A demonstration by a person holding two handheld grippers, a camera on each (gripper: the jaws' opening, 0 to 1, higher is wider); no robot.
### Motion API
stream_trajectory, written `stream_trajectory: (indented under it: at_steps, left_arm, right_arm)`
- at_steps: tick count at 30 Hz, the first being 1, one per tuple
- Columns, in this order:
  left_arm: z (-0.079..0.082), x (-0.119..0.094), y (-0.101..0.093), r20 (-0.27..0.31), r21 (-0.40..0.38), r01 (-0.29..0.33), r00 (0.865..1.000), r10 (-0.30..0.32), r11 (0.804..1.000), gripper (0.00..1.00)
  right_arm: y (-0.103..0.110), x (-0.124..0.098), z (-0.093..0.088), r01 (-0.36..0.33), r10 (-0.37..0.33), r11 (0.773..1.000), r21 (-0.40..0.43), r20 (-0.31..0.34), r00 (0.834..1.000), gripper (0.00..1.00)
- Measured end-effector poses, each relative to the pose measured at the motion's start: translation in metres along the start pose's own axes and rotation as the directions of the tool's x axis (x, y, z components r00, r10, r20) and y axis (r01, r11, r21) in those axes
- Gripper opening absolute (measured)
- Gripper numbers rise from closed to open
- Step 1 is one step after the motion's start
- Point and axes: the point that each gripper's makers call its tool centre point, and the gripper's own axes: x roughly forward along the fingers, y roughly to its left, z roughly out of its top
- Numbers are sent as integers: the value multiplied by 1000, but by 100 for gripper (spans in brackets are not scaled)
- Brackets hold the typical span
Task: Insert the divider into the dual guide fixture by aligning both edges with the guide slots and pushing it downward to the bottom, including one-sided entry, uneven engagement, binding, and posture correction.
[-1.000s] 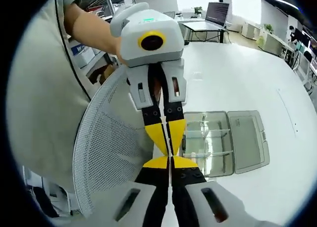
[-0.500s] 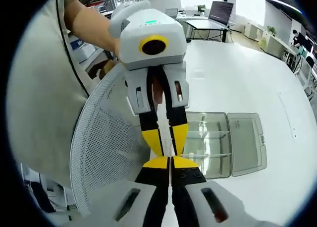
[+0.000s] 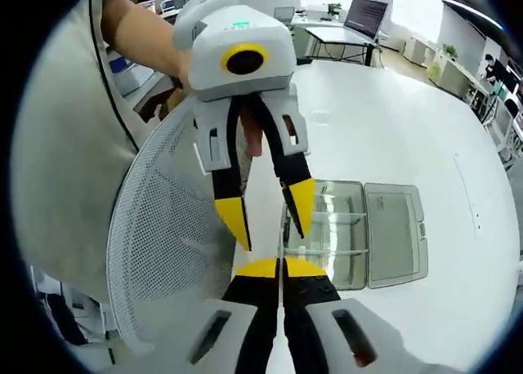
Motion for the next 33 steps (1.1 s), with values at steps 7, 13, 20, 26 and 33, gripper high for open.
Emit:
stream_trajectory:
  at_steps: [7, 13, 20, 26, 33]
  left_arm:
    - [-2, -5, 3, 2, -11, -30, 1000, 30, 999, 37]
    - [-6, -9, 4, 1, -31, -61, 998, 61, 998, 44]
    - [-9, -17, 10, 4, -64, -105, 994, 106, 992, 48]
    - [-11, -21, 14, 0, -90, -139, 990, 140, 986, 53]
    - [-14, -24, 18, -6, -114, -167, 986, 167, 979, 58]
  right_arm:
    - [-8, 3, -6, 28, -28, 1000, -3, -25, 999, 0]
    - [-13, 4, -10, 43, -43, 999, 2, -38, 998, 0]
    - [-21, 6, -14, 66, -66, 998, -2, -60, 996, 0]
    - [-25, 8, -17, 79, -79, 997, -3, -81, 994, 0]
    - [-30, 13, -17, 93, -93, 996, -3, -97, 991, 0]
